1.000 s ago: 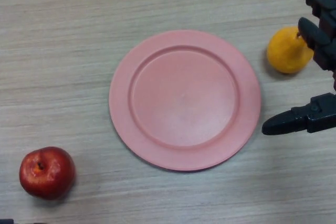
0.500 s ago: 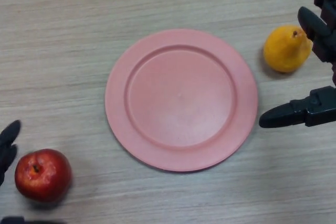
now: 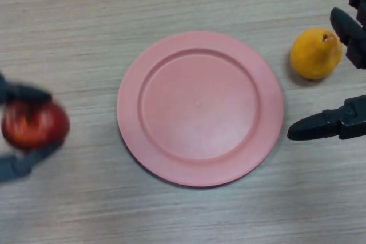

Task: Pick up the red apple and place it on the plate

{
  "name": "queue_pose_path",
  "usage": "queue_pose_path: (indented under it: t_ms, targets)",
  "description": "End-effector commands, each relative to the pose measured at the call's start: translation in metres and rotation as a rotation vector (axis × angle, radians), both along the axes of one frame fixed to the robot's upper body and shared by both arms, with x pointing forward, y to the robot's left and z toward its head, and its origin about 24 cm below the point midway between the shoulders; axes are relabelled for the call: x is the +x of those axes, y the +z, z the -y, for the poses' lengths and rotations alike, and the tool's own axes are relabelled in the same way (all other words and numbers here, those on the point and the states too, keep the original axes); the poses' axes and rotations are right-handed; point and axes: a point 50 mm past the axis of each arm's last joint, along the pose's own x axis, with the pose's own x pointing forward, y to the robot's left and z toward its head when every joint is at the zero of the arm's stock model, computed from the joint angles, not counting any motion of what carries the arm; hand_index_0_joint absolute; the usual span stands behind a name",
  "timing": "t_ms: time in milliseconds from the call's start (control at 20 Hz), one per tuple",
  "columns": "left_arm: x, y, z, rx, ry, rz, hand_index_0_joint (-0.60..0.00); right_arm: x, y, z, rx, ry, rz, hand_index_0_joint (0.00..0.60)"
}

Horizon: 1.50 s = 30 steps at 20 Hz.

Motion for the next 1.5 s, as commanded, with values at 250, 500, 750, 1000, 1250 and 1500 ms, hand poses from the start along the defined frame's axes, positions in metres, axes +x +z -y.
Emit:
queue_pose_path:
  t_ms: [250, 500, 750, 1000, 1250, 1500]
  targets:
    - [0.005, 0.042, 0.038, -0.11, -0.24, 0.061, -0.6, -0.015, 0.036, 0.007, -0.031, -0.032, 0.235, 0.0]
    - [0.049, 0.03, 0.083, -0.3, -0.45, 0.034, -0.6, -0.009, 0.037, 0.006, -0.055, -0.051, 0.241, 0.0]
    - [0.08, 0.001, 0.11, 0.077, -0.464, -0.078, -0.6, -0.008, 0.037, 0.015, -0.081, -0.086, 0.253, 0.0]
    - [0.086, 0.01, 0.12, 0.038, -0.511, -0.071, -0.45, -0.009, 0.041, 0.028, -0.051, -0.127, 0.25, 0.0]
    - [0.082, 0.032, 0.117, 0.077, -0.496, 0.051, 0.0, -0.007, 0.05, 0.038, 0.001, -0.165, 0.276, 0.0]
    - [0.062, 0.087, 0.089, 0.032, -0.411, 0.339, 0.0, -0.007, 0.064, 0.047, 0.021, -0.165, 0.324, 0.0]
